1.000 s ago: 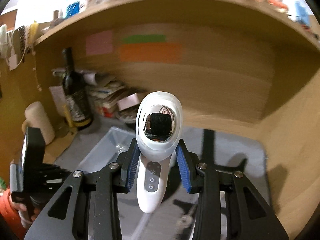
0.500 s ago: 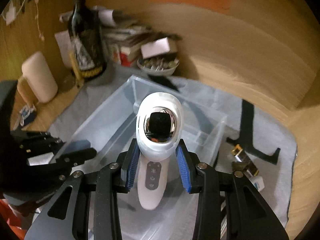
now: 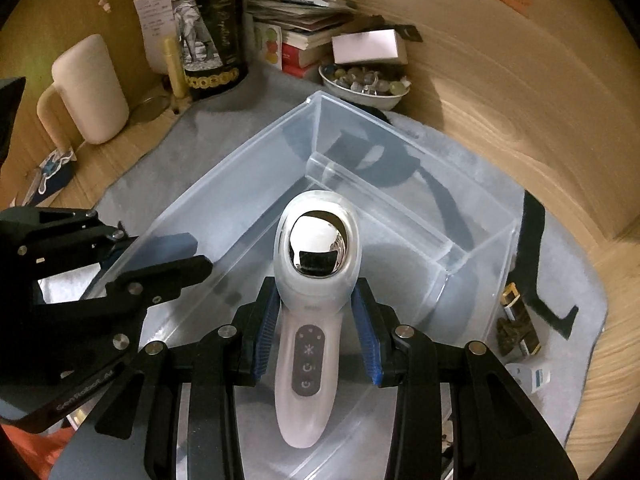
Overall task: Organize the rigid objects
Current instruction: 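Lift the white device with the right gripper and lower it into the box, then move the right gripper to the white plug adapter and grasp it, then carry the plug adapter with the right gripper and release it into the box, then grasp the metal cylinder with keys using the right gripper and lift, then lower the metal cylinder into the box and open the right gripper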
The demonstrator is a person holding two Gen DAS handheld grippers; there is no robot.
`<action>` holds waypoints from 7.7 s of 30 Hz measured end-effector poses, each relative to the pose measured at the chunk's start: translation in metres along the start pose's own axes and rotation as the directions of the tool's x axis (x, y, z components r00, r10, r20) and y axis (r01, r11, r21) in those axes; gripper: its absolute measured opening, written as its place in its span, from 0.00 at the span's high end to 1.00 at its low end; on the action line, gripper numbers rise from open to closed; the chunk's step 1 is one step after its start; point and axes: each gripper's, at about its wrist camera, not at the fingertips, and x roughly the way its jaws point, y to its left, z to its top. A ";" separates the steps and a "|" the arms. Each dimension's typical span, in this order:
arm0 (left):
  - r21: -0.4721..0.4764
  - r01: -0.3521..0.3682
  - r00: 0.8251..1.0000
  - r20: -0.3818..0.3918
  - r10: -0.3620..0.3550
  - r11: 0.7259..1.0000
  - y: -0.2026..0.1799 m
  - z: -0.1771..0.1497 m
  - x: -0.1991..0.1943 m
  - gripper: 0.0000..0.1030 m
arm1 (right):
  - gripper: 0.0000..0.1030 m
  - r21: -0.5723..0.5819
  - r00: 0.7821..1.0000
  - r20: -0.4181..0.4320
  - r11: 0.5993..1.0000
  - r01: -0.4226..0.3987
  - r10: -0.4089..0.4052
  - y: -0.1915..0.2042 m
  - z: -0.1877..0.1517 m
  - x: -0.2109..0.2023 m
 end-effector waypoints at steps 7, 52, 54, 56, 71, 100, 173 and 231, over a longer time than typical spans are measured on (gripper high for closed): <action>0.001 0.001 1.000 -0.002 -0.001 1.000 0.000 0.000 -0.001 0.87 | 0.44 0.034 0.996 0.081 0.999 0.027 -0.030 -0.008 0.000 -0.021; 0.010 -0.028 0.999 -0.019 0.028 1.000 -0.005 0.001 0.002 0.87 | 0.65 0.430 0.982 0.011 0.888 0.164 -0.187 -0.158 -0.087 -0.009; 0.009 -0.027 0.999 -0.019 0.028 1.000 -0.005 0.001 0.002 0.87 | 0.73 0.422 0.981 0.019 0.891 0.166 -0.192 -0.155 -0.085 -0.012; 0.009 -0.027 0.999 -0.018 0.027 1.000 -0.005 0.001 0.002 0.87 | 0.75 0.414 0.981 0.029 0.895 0.165 -0.194 -0.154 -0.083 -0.017; 0.008 -0.023 1.000 -0.016 0.023 1.000 -0.005 0.001 0.002 0.87 | 0.75 0.318 0.956 0.202 0.938 0.141 -0.212 -0.116 -0.050 -0.079; 0.013 -0.022 1.000 -0.004 0.022 1.000 -0.006 0.001 -0.001 0.87 | 0.75 0.083 0.988 0.134 0.995 0.061 -0.072 -0.042 0.004 -0.018; 0.025 -0.026 1.000 0.002 0.026 0.999 -0.007 0.000 -0.002 0.87 | 0.86 0.379 0.982 0.047 0.913 0.153 -0.184 -0.119 -0.137 -0.038; 0.020 -0.016 1.000 0.007 0.016 1.000 -0.006 0.000 -0.001 0.87 | 0.86 -0.019 0.995 0.090 0.999 0.048 -0.047 -0.020 -0.004 -0.007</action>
